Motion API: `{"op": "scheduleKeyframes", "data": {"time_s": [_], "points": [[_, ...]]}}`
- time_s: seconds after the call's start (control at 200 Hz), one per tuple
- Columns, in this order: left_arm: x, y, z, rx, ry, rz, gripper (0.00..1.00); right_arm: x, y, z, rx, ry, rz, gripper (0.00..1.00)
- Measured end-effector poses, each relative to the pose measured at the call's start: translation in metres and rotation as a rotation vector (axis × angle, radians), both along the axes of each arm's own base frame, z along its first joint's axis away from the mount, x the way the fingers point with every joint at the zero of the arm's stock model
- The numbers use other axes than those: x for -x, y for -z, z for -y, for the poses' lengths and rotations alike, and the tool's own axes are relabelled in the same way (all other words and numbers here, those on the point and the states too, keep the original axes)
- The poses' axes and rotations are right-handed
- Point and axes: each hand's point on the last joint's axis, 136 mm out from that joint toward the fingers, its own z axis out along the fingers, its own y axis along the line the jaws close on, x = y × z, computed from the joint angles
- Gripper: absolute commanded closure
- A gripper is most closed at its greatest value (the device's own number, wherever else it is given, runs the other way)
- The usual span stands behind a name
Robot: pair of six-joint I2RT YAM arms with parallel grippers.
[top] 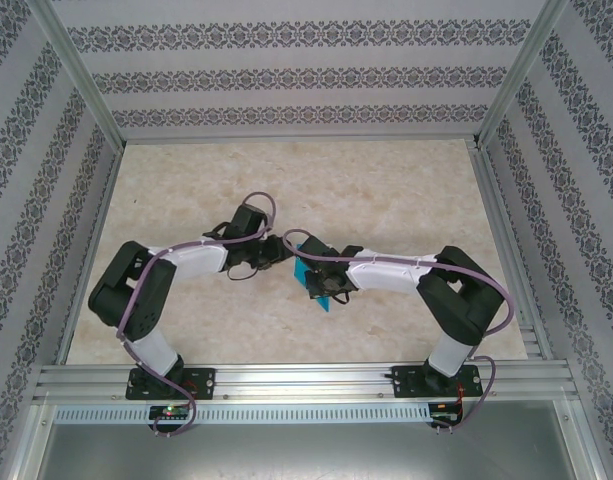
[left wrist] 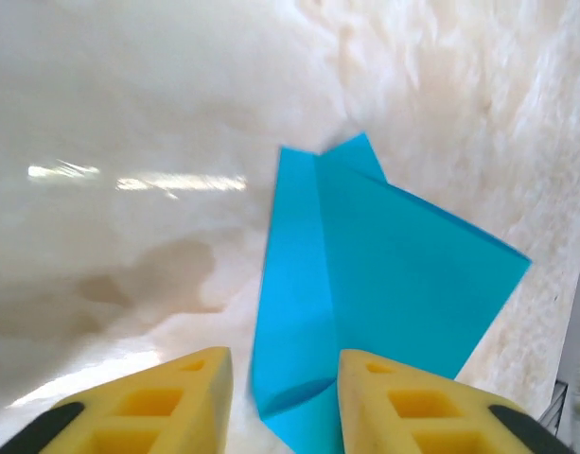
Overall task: Fold a paper plane with a square sheet of paper (pick it up from the middle)
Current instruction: Move the paper plane to the center of the table.
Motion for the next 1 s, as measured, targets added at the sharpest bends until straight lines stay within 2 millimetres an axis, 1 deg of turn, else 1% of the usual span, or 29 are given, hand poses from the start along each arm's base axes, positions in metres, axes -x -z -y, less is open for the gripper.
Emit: {"op": "scheduleKeyframes", "data": {"time_s": [0.085,0.215,0.36,0.45,0.535,0.589,0.659,0.739,0.829,0.924,0.999], "points": [[-0.003,-0.001,-0.016,-0.011,-0.043,0.0,0.58,-0.001,0.001,0.0,0.006,0.001,-0.001,0.85],[-0.001,0.005,-0.034,-0.047,-0.086,-0.023,0.54,-0.003,0.0,-0.001,0.01,0.005,0.002,0.87],[0.004,0.01,-0.042,-0.071,-0.101,-0.045,0.5,-0.005,-0.002,0.001,0.02,0.013,0.011,0.9],[0.004,0.012,-0.046,-0.082,-0.111,-0.05,0.48,-0.006,-0.002,0.003,0.032,0.019,0.016,0.95],[0.004,0.012,-0.048,-0.091,-0.118,-0.051,0.44,-0.006,-0.005,0.006,0.039,0.025,0.024,0.96],[0.005,0.013,-0.05,-0.101,-0.123,-0.053,0.41,-0.009,-0.012,0.006,0.031,0.031,0.044,0.96],[0.006,0.011,-0.054,-0.116,-0.129,-0.048,0.33,-0.016,-0.025,0.007,0.004,0.042,0.074,0.96],[0.006,0.009,-0.057,-0.134,-0.133,-0.035,0.24,-0.031,-0.044,0.009,-0.034,0.069,0.113,0.95],[0.006,0.006,-0.063,-0.157,-0.147,-0.022,0.15,-0.061,-0.063,0.014,-0.075,0.116,0.162,0.95],[0.006,0.002,-0.069,-0.18,-0.157,-0.007,0.09,-0.092,-0.075,0.018,-0.099,0.149,0.193,0.94],[0.007,0.0,-0.073,-0.199,-0.162,0.008,0.05,-0.115,-0.078,0.018,-0.102,0.162,0.207,0.93]]}}
